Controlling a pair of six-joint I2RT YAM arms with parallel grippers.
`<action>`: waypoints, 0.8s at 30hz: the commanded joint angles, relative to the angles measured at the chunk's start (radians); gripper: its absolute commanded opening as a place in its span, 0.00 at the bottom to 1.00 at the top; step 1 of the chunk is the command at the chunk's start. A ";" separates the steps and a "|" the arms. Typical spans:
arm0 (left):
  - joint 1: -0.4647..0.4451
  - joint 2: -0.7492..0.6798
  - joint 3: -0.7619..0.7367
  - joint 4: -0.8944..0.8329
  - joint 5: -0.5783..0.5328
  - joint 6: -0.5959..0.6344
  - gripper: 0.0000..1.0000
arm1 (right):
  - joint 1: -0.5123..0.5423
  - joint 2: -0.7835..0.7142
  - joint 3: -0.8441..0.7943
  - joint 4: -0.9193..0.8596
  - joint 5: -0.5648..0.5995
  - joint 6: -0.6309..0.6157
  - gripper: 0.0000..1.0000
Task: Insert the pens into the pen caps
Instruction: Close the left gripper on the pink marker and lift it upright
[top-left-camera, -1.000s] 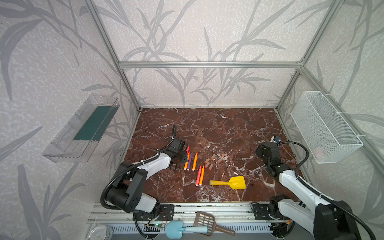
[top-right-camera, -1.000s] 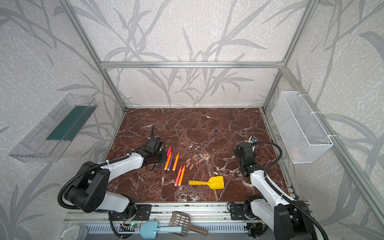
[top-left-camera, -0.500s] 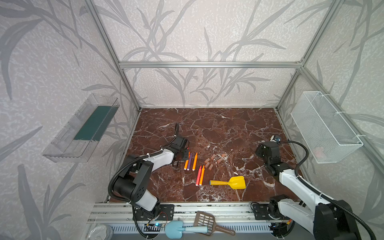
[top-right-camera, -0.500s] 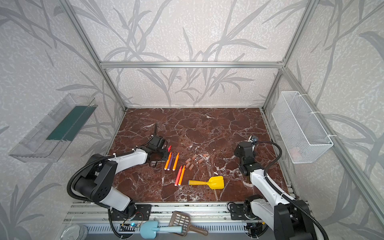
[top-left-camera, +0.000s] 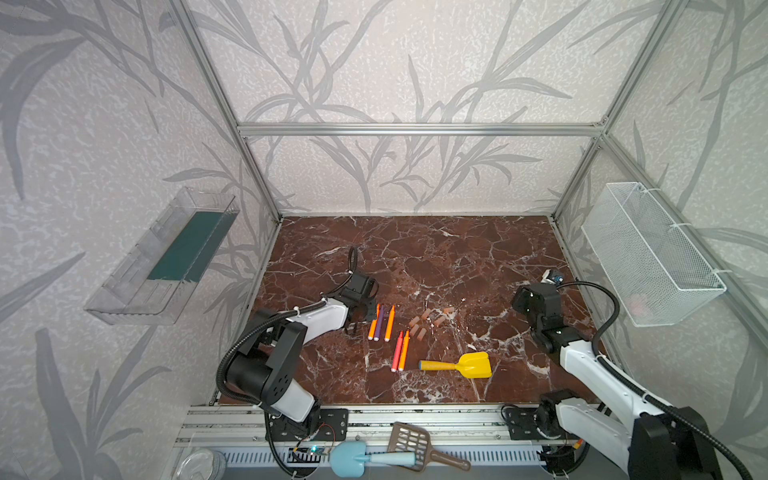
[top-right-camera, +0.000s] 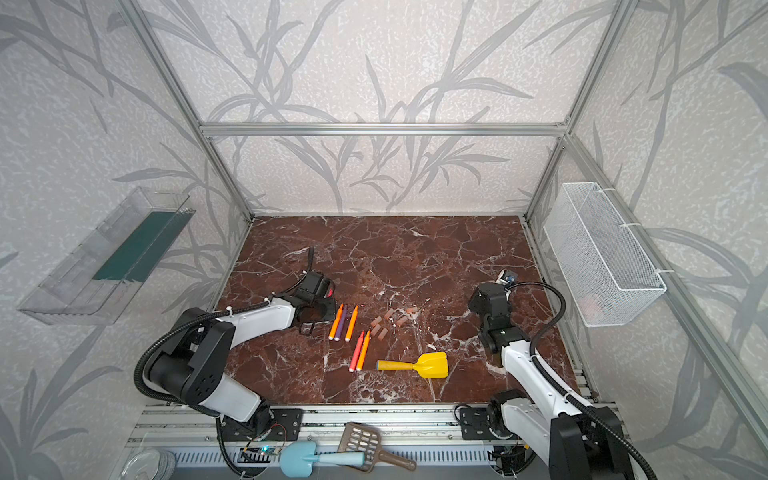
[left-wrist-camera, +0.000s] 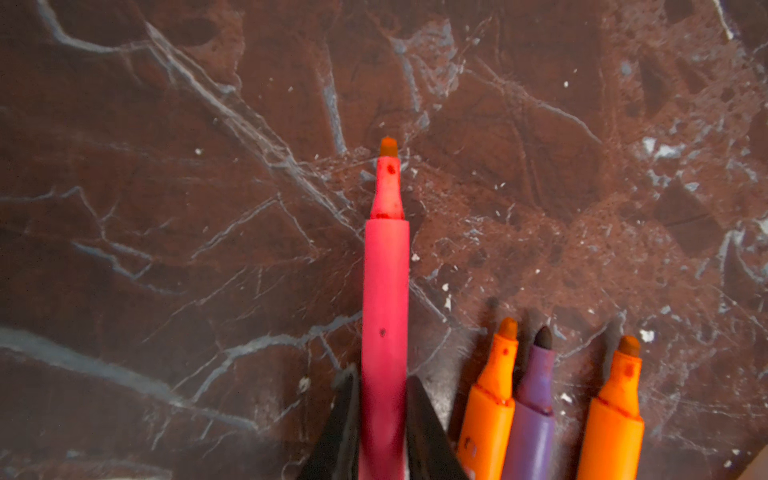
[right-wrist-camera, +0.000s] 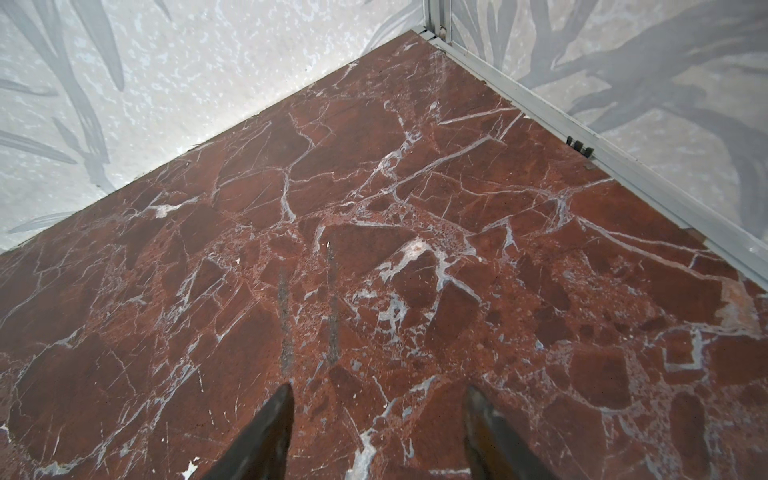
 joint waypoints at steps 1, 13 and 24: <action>-0.003 0.016 -0.032 0.007 -0.041 -0.032 0.19 | -0.002 -0.007 -0.008 0.021 -0.008 -0.015 0.63; -0.001 -0.157 -0.072 0.133 -0.136 0.022 0.02 | -0.002 -0.009 -0.008 0.024 -0.035 -0.030 0.63; 0.000 -0.434 -0.178 0.102 -0.135 0.051 0.00 | -0.002 -0.038 -0.030 0.038 -0.045 -0.035 0.63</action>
